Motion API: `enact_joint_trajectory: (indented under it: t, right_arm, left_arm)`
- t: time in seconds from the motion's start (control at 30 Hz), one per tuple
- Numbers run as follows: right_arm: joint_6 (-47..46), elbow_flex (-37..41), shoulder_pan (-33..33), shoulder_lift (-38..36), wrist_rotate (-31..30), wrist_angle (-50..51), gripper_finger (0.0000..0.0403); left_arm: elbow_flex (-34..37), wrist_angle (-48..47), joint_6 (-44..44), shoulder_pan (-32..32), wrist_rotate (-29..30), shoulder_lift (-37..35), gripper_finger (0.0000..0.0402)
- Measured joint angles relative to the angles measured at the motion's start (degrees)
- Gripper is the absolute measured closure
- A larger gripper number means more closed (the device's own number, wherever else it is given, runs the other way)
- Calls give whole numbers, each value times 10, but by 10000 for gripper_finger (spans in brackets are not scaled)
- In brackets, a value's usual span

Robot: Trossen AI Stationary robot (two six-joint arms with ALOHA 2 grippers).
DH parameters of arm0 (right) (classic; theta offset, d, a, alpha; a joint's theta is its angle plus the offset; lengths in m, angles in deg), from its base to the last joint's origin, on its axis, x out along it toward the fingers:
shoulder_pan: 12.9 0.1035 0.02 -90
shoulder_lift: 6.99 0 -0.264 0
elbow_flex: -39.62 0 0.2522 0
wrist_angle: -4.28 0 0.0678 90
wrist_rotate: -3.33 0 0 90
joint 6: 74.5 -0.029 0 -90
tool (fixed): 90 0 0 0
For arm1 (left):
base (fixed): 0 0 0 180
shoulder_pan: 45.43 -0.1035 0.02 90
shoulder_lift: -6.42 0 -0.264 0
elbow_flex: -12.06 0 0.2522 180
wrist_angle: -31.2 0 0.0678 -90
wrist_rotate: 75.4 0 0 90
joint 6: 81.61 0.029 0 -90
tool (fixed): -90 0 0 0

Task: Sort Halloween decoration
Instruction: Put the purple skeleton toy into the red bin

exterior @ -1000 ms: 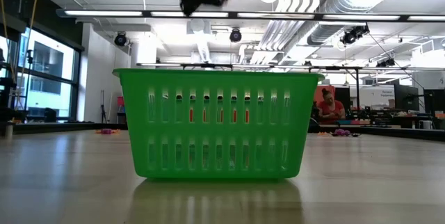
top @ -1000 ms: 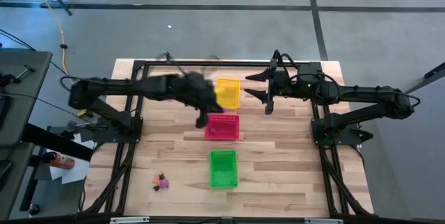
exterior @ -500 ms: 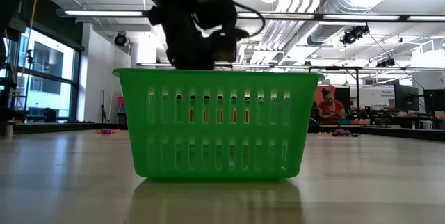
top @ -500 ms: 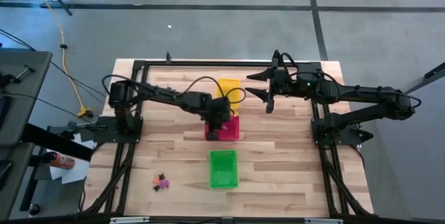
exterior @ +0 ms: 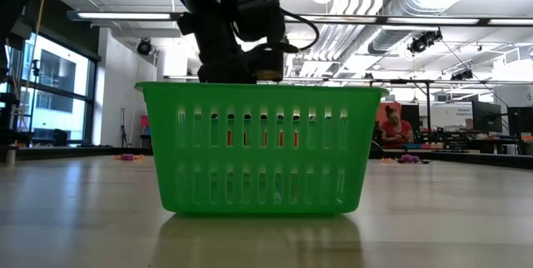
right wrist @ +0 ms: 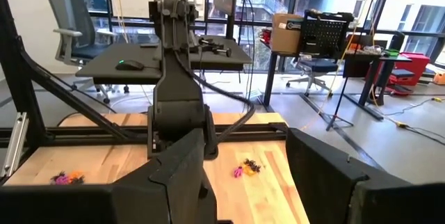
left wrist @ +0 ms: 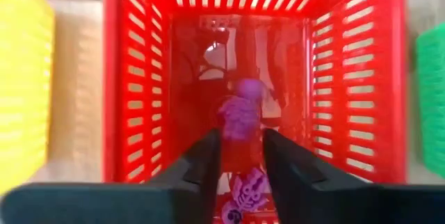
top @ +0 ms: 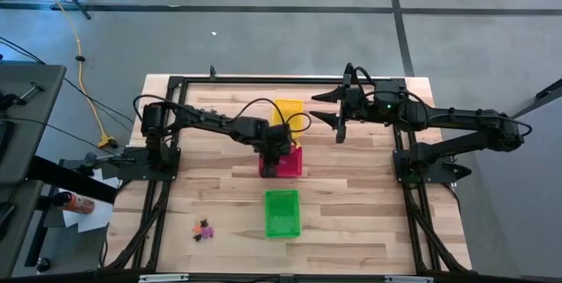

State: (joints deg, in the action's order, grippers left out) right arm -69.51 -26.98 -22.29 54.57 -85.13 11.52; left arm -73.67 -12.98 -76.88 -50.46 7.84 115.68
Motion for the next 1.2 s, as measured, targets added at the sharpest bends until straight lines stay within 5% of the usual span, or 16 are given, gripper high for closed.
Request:
enact_joint_trajectory:
  t: [0.23, 0.43, 0.77, 0.93, 1.2]
  right_arm:
    - [0, 0, 0, 0, 0, 0, 203]
    - [0, 0, 0, 0, 0, -2, 203]
    - [-65, 0, 1, 2, 7, -15, 203]
    - [-63, 0, 2, 9, 9, -19, 203]
    - [-48, 0, 2, 16, 11, -19, 203]
  left_arm:
    - [-1, -16, -2, -23, -14, -80, 216]
    - [-1, -4, -41, -69, -17, -227, 204]
    - [121, 355, -117, -83, -17, -440, 221]
    - [207, 443, -151, -68, -10, -474, 225]
    - [217, 449, -107, -62, 20, -477, 224]
